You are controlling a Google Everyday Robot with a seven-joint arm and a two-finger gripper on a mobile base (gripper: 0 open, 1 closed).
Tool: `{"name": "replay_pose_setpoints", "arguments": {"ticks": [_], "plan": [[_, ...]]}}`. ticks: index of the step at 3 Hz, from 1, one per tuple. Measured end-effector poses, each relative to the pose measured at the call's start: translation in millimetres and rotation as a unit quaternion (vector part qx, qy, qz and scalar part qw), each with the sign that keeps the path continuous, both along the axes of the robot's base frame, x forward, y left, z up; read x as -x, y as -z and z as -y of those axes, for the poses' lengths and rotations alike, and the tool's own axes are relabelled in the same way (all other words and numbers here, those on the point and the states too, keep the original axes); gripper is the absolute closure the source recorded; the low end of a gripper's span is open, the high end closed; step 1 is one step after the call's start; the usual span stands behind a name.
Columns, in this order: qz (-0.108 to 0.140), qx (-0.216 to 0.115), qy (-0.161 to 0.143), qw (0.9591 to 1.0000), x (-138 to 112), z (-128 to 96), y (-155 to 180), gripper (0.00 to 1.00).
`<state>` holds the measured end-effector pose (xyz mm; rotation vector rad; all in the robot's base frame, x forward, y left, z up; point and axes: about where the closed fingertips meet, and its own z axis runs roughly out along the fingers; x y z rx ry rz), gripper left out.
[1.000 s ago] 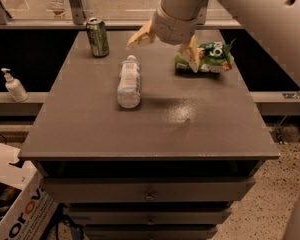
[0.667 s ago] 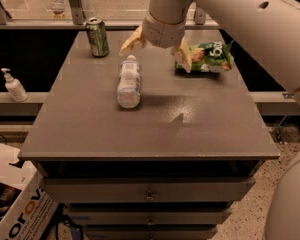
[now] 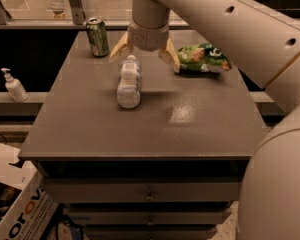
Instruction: Place blue plastic bottle upright
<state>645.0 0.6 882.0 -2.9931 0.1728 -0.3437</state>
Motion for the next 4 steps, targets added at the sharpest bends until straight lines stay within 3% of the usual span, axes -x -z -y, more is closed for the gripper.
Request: {"name": "replay_pose_setpoints", "arguments": {"ticks": [2, 4], "plan": [[-0.001, 0.013, -0.014, 0.9998, -15.5, -19.8, 13.9, 0.0], [-0.011, 0.023, -0.015, 0.9995, -29.7, -25.2, 29.9, 0.0]]}}
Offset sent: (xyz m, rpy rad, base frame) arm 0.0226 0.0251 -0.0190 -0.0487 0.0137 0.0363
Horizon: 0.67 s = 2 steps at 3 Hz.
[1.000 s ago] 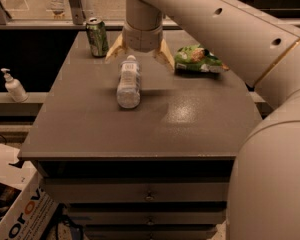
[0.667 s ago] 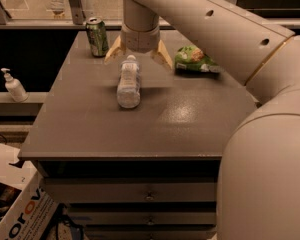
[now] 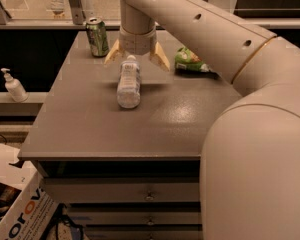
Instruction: Place blue plastic bottle upright
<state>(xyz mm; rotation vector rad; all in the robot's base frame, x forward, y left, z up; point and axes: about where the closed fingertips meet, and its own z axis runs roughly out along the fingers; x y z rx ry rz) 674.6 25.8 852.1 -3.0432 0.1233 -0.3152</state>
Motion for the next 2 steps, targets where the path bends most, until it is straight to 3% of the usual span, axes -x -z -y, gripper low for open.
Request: {"name": "replay_pose_setpoints", "arguments": {"ticks": [2], "plan": [[-0.012, 0.006, 0.0, 0.9999, -2.2, -4.9, 14.0, 0.0]]}}
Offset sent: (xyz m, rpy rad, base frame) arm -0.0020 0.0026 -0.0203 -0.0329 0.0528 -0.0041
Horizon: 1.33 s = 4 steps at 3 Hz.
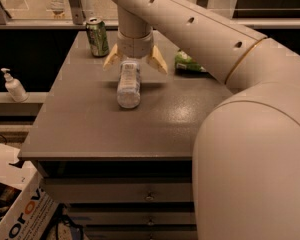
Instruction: Place blue plastic bottle upright
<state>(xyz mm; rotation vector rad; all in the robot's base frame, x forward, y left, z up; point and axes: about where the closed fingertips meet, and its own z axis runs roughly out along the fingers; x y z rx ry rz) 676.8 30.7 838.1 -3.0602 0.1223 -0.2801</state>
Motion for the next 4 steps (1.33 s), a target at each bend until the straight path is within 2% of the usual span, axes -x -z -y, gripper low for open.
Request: {"name": "replay_pose_setpoints", "arguments": {"ticks": [2, 3, 4], "plan": [[-0.011, 0.006, 0.0, 0.9999, 1.3, -2.6, 13.6, 0.0], [-0.016, 0.008, 0.008, 0.9998, 2.1, -3.0, 15.1, 0.18], [-0.014, 0.006, 0.007, 0.9999, 0.2, -4.6, 17.7, 0.17]]}}
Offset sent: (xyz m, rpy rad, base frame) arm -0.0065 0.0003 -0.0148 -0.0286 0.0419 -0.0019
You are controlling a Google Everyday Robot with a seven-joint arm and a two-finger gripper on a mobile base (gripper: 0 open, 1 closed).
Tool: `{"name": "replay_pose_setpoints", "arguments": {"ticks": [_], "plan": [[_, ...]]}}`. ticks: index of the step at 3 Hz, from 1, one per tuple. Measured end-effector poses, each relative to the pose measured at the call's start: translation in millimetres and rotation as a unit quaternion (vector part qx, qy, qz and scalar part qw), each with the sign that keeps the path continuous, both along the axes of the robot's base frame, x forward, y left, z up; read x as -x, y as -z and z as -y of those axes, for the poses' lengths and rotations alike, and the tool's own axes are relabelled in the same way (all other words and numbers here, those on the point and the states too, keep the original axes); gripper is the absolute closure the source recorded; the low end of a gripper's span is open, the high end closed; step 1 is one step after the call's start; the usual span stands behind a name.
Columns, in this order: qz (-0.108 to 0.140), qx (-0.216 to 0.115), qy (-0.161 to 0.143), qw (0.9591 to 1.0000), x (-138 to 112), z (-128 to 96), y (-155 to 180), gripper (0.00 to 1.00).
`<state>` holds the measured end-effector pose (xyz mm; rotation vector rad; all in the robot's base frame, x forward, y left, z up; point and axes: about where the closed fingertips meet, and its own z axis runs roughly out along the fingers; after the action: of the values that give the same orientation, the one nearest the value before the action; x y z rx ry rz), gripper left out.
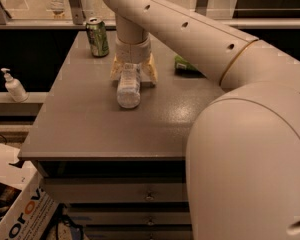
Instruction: Place blue plastic bottle upright
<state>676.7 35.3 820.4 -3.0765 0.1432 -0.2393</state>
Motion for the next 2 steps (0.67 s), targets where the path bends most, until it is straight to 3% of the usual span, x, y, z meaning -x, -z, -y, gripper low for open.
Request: {"name": "replay_pose_setpoints", "arguments": {"ticks": [1, 2], "plan": [[0.001, -0.002, 0.0, 1.0, -1.6, -1.4, 2.5, 0.0], [0.007, -0.001, -0.002, 1.0, -1.2, -1.7, 4.5, 0.17]]}}
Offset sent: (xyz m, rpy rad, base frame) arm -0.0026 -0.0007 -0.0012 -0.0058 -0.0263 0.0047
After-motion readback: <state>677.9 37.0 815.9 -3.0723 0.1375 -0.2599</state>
